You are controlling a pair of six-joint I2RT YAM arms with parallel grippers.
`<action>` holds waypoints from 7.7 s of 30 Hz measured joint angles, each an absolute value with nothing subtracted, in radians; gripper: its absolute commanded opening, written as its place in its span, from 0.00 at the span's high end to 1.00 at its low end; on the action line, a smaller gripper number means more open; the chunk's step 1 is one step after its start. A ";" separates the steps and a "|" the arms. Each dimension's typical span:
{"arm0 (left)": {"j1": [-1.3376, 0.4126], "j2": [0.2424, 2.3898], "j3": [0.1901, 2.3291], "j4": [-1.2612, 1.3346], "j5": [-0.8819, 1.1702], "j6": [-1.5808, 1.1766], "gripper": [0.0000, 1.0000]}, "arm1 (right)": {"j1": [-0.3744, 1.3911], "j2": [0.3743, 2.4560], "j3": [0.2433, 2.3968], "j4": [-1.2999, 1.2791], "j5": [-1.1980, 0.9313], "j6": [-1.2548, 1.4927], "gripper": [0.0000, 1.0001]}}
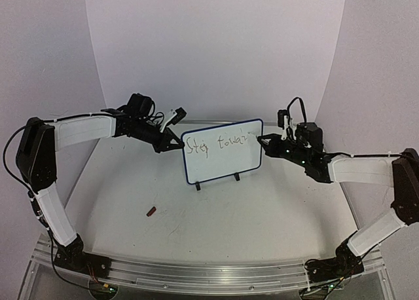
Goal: Write a sentence on the whiteboard
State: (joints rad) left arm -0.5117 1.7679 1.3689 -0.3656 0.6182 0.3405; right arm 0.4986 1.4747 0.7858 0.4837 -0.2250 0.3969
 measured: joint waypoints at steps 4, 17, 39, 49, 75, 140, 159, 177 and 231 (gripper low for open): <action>-0.512 1.768 1.369 -0.366 0.618 0.340 1.00 | 0.489 1.447 0.775 0.498 -0.247 0.398 1.00; -0.512 1.768 1.369 -0.366 0.618 0.340 1.00 | 0.436 1.524 0.769 0.507 -0.316 0.422 1.00; -0.511 1.768 1.369 -0.366 0.617 0.340 1.00 | 0.408 1.587 0.793 0.538 -0.348 0.447 1.00; -0.512 1.768 1.369 -0.366 0.617 0.340 1.00 | 0.408 1.598 0.797 0.542 -0.370 0.443 1.00; -0.511 1.768 1.369 -0.366 0.617 0.339 1.00 | 0.408 1.615 0.802 0.522 -0.335 0.425 1.00; -0.512 1.768 1.369 -0.367 0.617 0.336 1.00 | 0.408 1.612 0.823 0.508 -0.273 0.424 1.00; -0.518 1.769 1.374 -0.368 0.605 0.332 1.00 | 0.408 1.578 0.799 0.490 -0.281 0.428 1.00; -0.519 1.769 1.375 -0.368 0.599 0.332 1.00 | 0.411 1.273 0.746 0.242 -0.376 0.367 1.00; -0.520 1.769 1.380 -0.377 0.599 0.333 1.00 | 0.819 1.883 0.974 0.578 -0.251 0.421 1.00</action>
